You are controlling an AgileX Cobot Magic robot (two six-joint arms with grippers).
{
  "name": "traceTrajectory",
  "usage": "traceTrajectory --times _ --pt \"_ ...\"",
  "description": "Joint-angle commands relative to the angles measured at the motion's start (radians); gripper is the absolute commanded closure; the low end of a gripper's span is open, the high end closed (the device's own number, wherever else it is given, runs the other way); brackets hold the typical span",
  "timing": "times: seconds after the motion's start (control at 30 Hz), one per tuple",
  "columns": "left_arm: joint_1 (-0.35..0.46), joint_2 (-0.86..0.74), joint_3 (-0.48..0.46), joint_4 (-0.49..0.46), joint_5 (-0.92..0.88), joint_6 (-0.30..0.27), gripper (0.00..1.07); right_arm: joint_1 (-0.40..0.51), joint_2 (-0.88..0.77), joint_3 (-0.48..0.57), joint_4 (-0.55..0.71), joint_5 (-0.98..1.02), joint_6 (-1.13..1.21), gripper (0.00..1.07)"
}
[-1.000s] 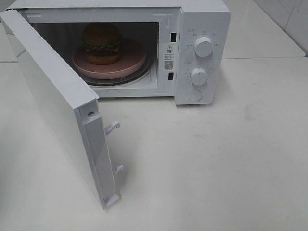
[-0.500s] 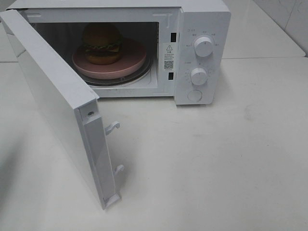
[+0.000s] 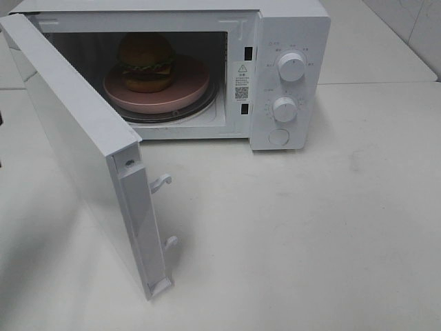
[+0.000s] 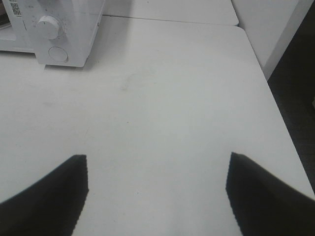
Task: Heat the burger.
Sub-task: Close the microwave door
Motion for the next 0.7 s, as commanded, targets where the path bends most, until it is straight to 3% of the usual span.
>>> traceTrajectory --times 0.03,0.07,0.1,0.17,0.2,0.37,0.47,0.53,0.7 --pt "-0.095 0.05 -0.014 -0.137 -0.023 0.075 1.07 -0.006 -0.031 0.003 -0.006 -0.012 -0.001 0.32" --pt "-0.146 0.079 -0.014 -0.212 -0.037 0.127 1.07 -0.006 -0.031 0.003 -0.006 -0.012 -0.001 0.32" --pt "-0.146 0.079 -0.014 -0.212 -0.037 0.127 1.07 -0.006 -0.031 0.003 -0.006 -0.012 -0.001 0.32" --pt "-0.224 0.124 -0.014 -0.291 -0.066 0.187 1.07 -0.006 -0.031 0.003 -0.006 -0.012 -0.001 0.32" --pt "-0.224 0.124 -0.014 -0.291 -0.066 0.187 1.07 -0.006 -0.031 0.003 -0.006 -0.012 -0.001 0.32" --pt "-0.358 0.202 -0.019 -0.47 -0.123 0.263 1.07 -0.006 -0.031 0.003 -0.006 -0.012 -0.001 0.32" --pt "-0.381 0.212 -0.023 -0.496 -0.125 0.277 1.07 -0.006 -0.031 0.003 -0.006 -0.012 -0.001 0.32" --pt "-0.463 0.245 -0.047 -0.591 -0.13 0.332 1.07 -0.006 -0.031 0.003 -0.006 -0.012 -0.001 0.32" --pt "-0.55 0.29 -0.115 -0.728 -0.129 0.395 1.07 -0.006 -0.031 0.003 -0.006 -0.012 -0.001 0.32"
